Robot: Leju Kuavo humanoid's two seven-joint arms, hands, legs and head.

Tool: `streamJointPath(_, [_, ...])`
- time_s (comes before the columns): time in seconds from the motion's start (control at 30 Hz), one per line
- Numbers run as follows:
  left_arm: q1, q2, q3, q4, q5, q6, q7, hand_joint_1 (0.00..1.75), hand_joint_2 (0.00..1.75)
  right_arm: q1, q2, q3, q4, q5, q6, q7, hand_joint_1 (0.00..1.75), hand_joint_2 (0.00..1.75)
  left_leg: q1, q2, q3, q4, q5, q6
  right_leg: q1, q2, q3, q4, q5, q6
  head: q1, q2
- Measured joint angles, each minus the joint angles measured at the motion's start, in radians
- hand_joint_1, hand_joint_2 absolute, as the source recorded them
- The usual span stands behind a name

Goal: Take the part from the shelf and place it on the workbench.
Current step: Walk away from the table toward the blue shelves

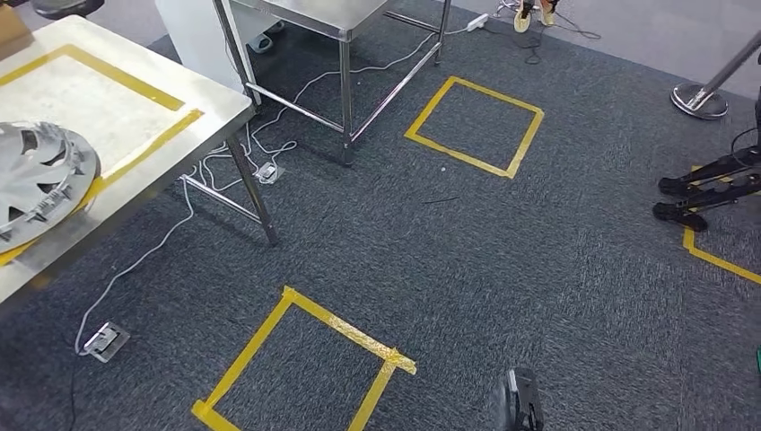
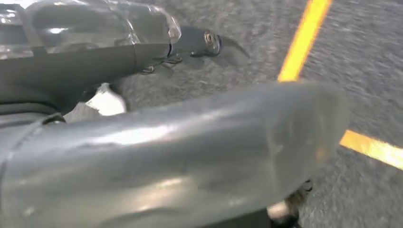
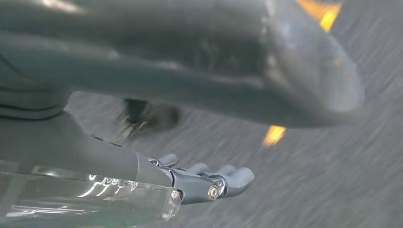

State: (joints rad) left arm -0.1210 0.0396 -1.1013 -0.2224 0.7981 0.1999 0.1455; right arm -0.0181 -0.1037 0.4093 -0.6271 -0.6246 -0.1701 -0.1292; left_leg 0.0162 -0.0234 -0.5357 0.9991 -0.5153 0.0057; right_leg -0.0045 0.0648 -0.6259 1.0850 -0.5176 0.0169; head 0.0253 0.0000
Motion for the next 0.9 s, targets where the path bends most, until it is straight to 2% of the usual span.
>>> streamJointPath(0.03, [0.001,-0.001,0.0,-0.001,-0.001,-0.003,0.004,0.0,0.0,-0.01,0.003,0.01,0.043,0.0,-0.001,0.008,0.0,0.0,-0.002,0.02,0.005,-0.001,-0.004,0.003,0.0,-0.029,-0.031,0.059,-0.026,0.006,0.007,0.0])
streamJointPath(0.07, [0.002,-0.002,0.0,-0.001,-0.001,-0.006,0.008,0.0,0.0,-0.019,0.006,0.02,0.081,0.001,-0.002,0.017,0.0,0.0,-0.003,0.04,0.008,-0.001,-0.007,0.004,-0.003,-0.043,-0.064,0.119,-0.048,0.011,0.011,0.0])
streamJointPath(0.1, [0.002,-0.003,0.0,-0.001,-0.002,-0.009,0.014,0.0,0.0,-0.024,0.009,0.032,0.116,0.001,-0.004,0.027,0.0,0.0,-0.004,0.058,0.012,-0.001,-0.012,0.004,-0.006,-0.053,-0.088,0.16,-0.056,0.015,0.014,0.0])
streamJointPath(0.13, [0.001,-0.004,-0.001,-0.001,-0.003,-0.012,0.019,0.0,0.0,-0.025,0.011,0.043,0.148,0.0,-0.006,0.037,0.0,0.0,-0.004,0.074,0.015,-0.001,-0.016,0.003,-0.008,-0.058,-0.095,0.17,-0.046,0.016,0.016,0.0])
streamJointPath(0.17, [0.0,-0.007,-0.001,-0.002,-0.004,-0.014,0.024,0.0,0.0,-0.025,0.012,0.052,0.175,-0.001,-0.01,0.045,0.0,0.0,-0.004,0.086,0.02,-0.001,-0.02,0.001,-0.01,-0.064,-0.084,0.145,-0.021,0.016,0.018,0.0])
streamJointPath(0.2, [-0.002,-0.01,-0.001,-0.003,-0.005,-0.015,0.028,0.0,0.0,-0.025,0.013,0.06,0.197,-0.002,-0.012,0.052,0.0,0.0,-0.004,0.097,0.026,-0.001,-0.025,-0.001,-0.011,-0.074,-0.056,0.089,0.015,0.014,0.02,0.0])
streamJointPath(0.27, [-0.005,-0.016,-0.001,-0.004,-0.007,-0.016,0.033,0.0,0.0,-0.03,0.013,0.07,0.229,-0.004,-0.015,0.057,0.0,0.0,-0.006,0.116,0.034,-0.002,-0.033,-0.009,-0.002,-0.114,0.004,-0.028,0.057,0.004,0.022,0.0])
streamJointPath(0.3, [-0.006,-0.017,-0.001,-0.004,-0.007,-0.016,0.034,0.0,0.0,-0.035,0.012,0.073,0.24,-0.004,-0.015,0.058,0.0,0.0,-0.007,0.125,0.037,-0.003,-0.036,-0.013,0.005,-0.13,0.021,-0.062,0.062,-0.002,0.022,0.0])
streamJointPath(0.33, [-0.006,-0.019,-0.001,-0.004,-0.008,-0.017,0.035,0.0,0.0,-0.04,0.012,0.078,0.251,-0.004,-0.016,0.059,0.0,0.0,-0.008,0.134,0.04,-0.005,-0.04,-0.018,0.011,-0.138,0.026,-0.074,0.057,-0.009,0.022,0.0])
streamJointPath(0.4, [-0.007,-0.021,-0.001,-0.004,-0.008,-0.017,0.036,0.0,0.0,-0.045,0.012,0.086,0.271,-0.005,-0.016,0.062,0.0,0.0,-0.007,0.145,0.048,-0.009,-0.047,-0.029,0.014,-0.121,0.029,-0.081,0.055,-0.021,0.021,0.0])
streamJointPath(0.43, [-0.008,-0.022,-0.001,-0.005,-0.008,-0.017,0.036,0.0,0.0,-0.046,0.012,0.089,0.28,-0.005,-0.016,0.064,0.0,0.0,-0.004,0.121,0.051,-0.004,-0.054,-0.034,0.013,-0.111,0.033,-0.087,0.056,-0.026,0.019,0.0])
streamJointPath(0.47, [-0.009,-0.023,-0.001,-0.005,-0.008,-0.016,0.034,0.0,0.0,-0.047,0.012,0.092,0.288,-0.007,-0.016,0.068,0.0,0.0,-0.002,0.087,0.045,0.015,-0.068,-0.037,0.01,-0.101,0.038,-0.092,0.058,-0.032,0.017,0.0])
streamJointPath(0.5, [-0.009,-0.023,-0.001,-0.006,-0.009,-0.015,0.031,0.0,0.0,-0.05,0.012,0.095,0.294,-0.009,-0.016,0.071,0.0,0.0,-0.001,0.049,0.025,0.058,-0.092,-0.038,0.008,-0.091,0.043,-0.096,0.059,-0.038,0.013,0.0])
streamJointPath(0.53, [-0.008,-0.023,-0.001,-0.006,-0.009,-0.014,0.028,0.0,0.0,-0.054,0.013,0.098,0.299,-0.012,-0.016,0.073,0.0,0.0,0.0,0.017,-0.007,0.121,-0.12,-0.037,0.009,-0.079,0.044,-0.097,0.058,-0.043,0.009,0.0])
streamJointPath(0.57, [-0.005,-0.023,-0.002,-0.005,-0.009,-0.012,0.025,0.0,0.0,-0.058,0.014,0.101,0.304,-0.015,-0.015,0.074,0.0,0.0,-0.001,0.009,-0.048,0.191,-0.146,-0.036,0.011,-0.065,0.045,-0.097,0.057,-0.048,0.005,0.0])
streamJointPath(0.6, [-0.003,-0.022,-0.002,-0.005,-0.009,-0.009,0.023,0.0,0.0,-0.061,0.015,0.105,0.308,-0.018,-0.014,0.072,0.0,0.0,-0.001,0.01,-0.086,0.248,-0.16,-0.036,0.013,-0.05,0.047,-0.097,0.056,-0.05,0.002,0.0])
streamJointPath(0.63, [-0.002,-0.021,-0.002,-0.005,-0.009,-0.006,0.021,0.0,0.0,-0.061,0.017,0.108,0.312,-0.02,-0.013,0.069,0.0,0.0,-0.001,0.013,-0.111,0.274,-0.155,-0.035,0.014,-0.034,0.049,-0.096,0.054,-0.051,-0.001,0.0])
streamJointPath(0.67, [-0.001,-0.02,-0.002,-0.005,-0.009,-0.001,0.018,0.0,0.0,-0.06,0.018,0.112,0.316,-0.022,-0.011,0.064,0.0,0.0,-0.001,0.014,-0.117,0.264,-0.128,-0.035,0.015,-0.019,0.053,-0.094,0.051,-0.05,-0.004,0.0])
streamJointPath(0.7, [-0.001,-0.019,-0.001,-0.005,-0.009,0.003,0.015,0.0,0.0,-0.058,0.02,0.115,0.32,-0.025,-0.01,0.056,0.0,0.0,-0.001,0.008,-0.106,0.221,-0.086,-0.033,0.015,-0.004,0.056,-0.092,0.047,-0.049,-0.007,0.0])
streamJointPath(0.73, [-0.001,-0.018,-0.001,-0.005,-0.008,0.008,0.011,0.0,0.0,-0.057,0.023,0.116,0.322,-0.029,-0.01,0.047,0.0,0.0,0.001,-0.016,-0.087,0.161,-0.042,-0.032,0.014,0.01,0.059,-0.088,0.043,-0.046,-0.011,0.0])
streamJointPath(0.77, [-0.001,-0.016,-0.001,-0.005,-0.006,0.012,0.007,0.0,0.0,-0.058,0.025,0.118,0.325,-0.032,-0.009,0.035,0.0,0.0,0.005,-0.053,-0.068,0.107,-0.011,-0.03,0.014,0.024,0.058,-0.08,0.037,-0.041,-0.015,0.0])
streamJointPath(0.8, [0.0,-0.015,-0.001,-0.005,-0.004,0.015,0.004,0.0,0.0,-0.06,0.027,0.12,0.327,-0.037,-0.009,0.023,0.0,0.0,0.008,-0.084,-0.054,0.066,0.005,-0.028,0.013,0.037,0.054,-0.072,0.032,-0.036,-0.017,0.0])
streamJointPath(0.83, [0.001,-0.014,-0.001,-0.005,-0.001,0.019,0.0,0.0,0.0,-0.063,0.029,0.122,0.329,-0.042,-0.008,0.012,0.0,0.0,0.01,-0.106,-0.046,0.046,0.007,-0.026,0.01,0.051,0.048,-0.066,0.029,-0.03,-0.016,0.0])
streamJointPath(0.87, [0.002,-0.013,-0.001,-0.005,0.003,0.022,-0.002,0.0,0.0,-0.065,0.031,0.124,0.33,-0.045,-0.007,0.004,0.0,0.0,0.009,-0.106,-0.042,0.041,0.001,-0.023,0.006,0.067,0.043,-0.064,0.029,-0.023,-0.016,0.0])
streamJointPath(0.9, [0.003,-0.012,-0.001,-0.004,0.006,0.025,-0.004,0.0,0.0,-0.066,0.032,0.124,0.332,-0.047,-0.006,-0.001,0.0,0.0,0.006,-0.089,-0.038,0.038,-0.001,-0.019,0.002,0.084,0.039,-0.065,0.03,-0.017,-0.015,0.0])
